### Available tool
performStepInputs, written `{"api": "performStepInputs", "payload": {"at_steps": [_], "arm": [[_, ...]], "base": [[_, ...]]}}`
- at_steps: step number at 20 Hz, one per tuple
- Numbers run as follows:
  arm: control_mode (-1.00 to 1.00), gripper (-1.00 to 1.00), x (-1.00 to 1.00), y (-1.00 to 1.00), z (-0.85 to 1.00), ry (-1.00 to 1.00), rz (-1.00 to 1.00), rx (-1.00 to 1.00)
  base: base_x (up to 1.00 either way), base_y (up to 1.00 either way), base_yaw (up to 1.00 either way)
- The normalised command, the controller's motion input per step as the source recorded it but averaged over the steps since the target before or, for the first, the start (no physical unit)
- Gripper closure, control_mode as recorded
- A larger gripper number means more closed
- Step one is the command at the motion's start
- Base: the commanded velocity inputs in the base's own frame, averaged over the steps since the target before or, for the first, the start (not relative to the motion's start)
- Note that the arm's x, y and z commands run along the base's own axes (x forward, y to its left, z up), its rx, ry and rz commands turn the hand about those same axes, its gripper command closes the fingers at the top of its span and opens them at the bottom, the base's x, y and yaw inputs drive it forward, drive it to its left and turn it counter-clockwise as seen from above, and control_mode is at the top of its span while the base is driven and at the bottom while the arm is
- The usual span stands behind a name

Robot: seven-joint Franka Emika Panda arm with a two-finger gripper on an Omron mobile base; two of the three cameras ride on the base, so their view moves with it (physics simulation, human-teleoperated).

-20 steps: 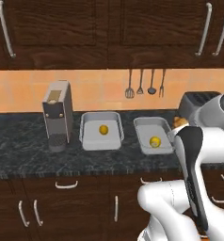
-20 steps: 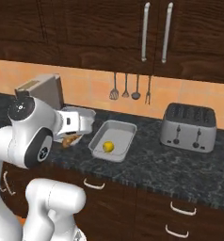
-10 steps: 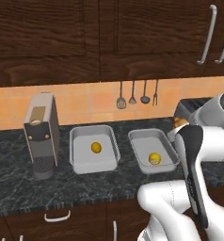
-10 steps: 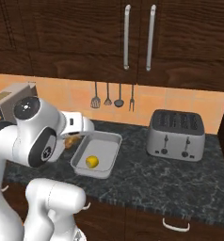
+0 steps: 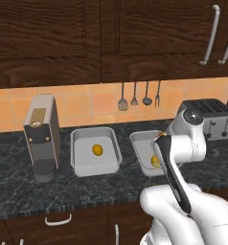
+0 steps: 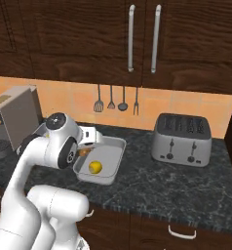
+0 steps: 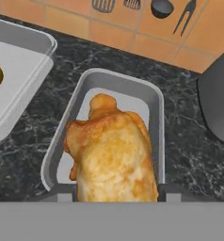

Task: Place one lemon and one chicken drumstick in each tupperware on the nearby counter, to pack two identical lunches.

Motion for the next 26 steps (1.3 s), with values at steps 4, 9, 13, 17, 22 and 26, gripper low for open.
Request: {"api": "performStepInputs", "payload": {"at_steps": [4,9,13,17,22,26], "arm": [[-1.0,1.0,1.0,0.0,-0.78,0.05,0.02,0.0],[-1.0,1.0,1.0,-0.13,-0.21,0.15,0.04,0.06],[-1.0,1.0,0.69,-0.15,-0.49,0.11,0.07,0.01],[-1.0,-1.0,0.49,0.0,-0.81,0.01,0.04,-0.02],[-1.0,-1.0,0.08,0.02,0.01,-0.04,-0.04,0.0],[-1.0,-1.0,-0.25,0.12,0.68,0.07,-0.13,0.0]], "base": [[0.0,0.0,0.0],[0.0,0.0,0.0],[0.0,0.0,0.0],[0.0,0.0,0.0],[0.0,0.0,0.0],[0.0,0.0,0.0]]}}
